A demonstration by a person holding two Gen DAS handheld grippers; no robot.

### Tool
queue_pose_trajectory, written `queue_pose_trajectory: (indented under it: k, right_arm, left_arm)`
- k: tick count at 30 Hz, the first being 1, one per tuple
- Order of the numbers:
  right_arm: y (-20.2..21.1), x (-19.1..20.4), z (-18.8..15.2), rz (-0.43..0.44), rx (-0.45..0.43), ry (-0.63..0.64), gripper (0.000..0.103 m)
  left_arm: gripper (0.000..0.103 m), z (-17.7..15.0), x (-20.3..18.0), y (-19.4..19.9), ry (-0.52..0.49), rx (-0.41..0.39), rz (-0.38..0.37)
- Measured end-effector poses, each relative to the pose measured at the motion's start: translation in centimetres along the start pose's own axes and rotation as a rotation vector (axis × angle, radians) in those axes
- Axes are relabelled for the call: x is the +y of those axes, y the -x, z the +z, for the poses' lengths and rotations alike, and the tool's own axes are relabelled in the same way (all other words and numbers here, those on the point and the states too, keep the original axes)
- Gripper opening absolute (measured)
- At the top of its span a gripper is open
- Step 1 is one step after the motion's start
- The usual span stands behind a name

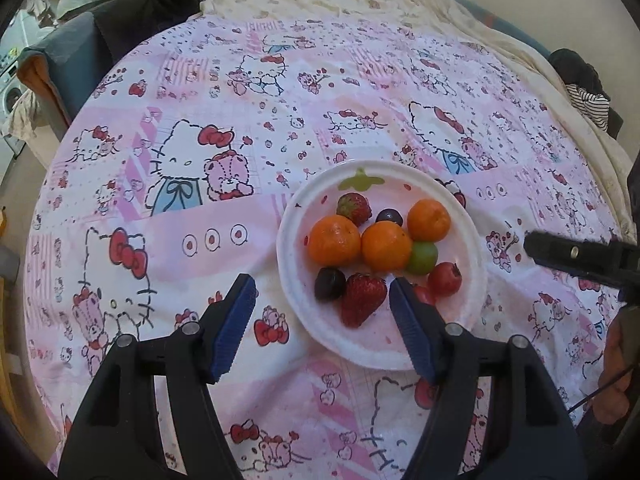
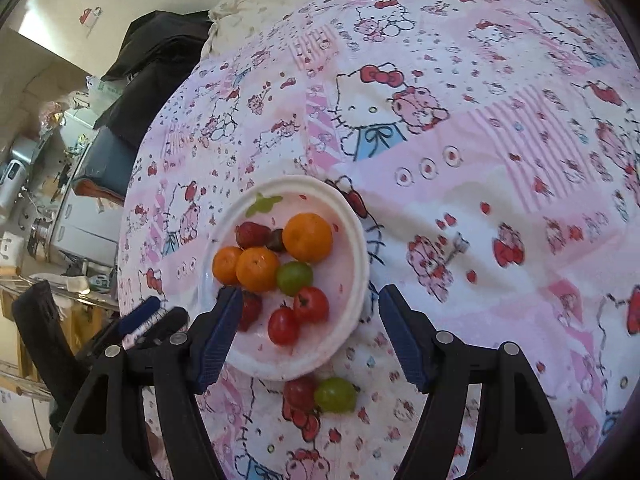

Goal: Organize fruits
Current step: 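Grasp the last green grape with the right tool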

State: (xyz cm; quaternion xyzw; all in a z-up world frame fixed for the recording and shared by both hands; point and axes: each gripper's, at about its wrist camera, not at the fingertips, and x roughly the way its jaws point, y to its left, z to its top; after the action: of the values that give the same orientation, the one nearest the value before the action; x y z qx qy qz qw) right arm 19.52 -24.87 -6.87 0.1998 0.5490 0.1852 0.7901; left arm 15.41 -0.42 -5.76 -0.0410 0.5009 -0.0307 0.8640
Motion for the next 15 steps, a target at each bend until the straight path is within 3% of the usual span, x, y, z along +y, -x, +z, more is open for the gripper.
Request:
queue_pose_trajectory:
  k: [3, 6, 10, 15]
  right_arm:
    - [0.2, -0.4, -1.1, -0.03, 0.037, -0.005, 0.073]
    - [-0.3, -1.9, -2.7, 0.002, 0.108, -0.091, 0.069]
    - [-2.0, -3.3, -5.3, 0.044, 0.194, -0.201, 0.056]
    - [-4.0, -2.7, -6.2, 0.001, 0.238, -0.182, 0.05]
  left_arm:
    - [0.066, -0.2, 0.1, 0.9, 0.015, -0.002, -0.014]
    - [0.066, -0.9, 0.3, 1.9, 0.032, -0.009, -0.021]
    - [0.066, -1.9, 0.5, 2.8, 0.063, 0.002, -0.04]
    - [0.066, -3.1, 0.9, 4.4, 0.101, -0.004, -0.061]
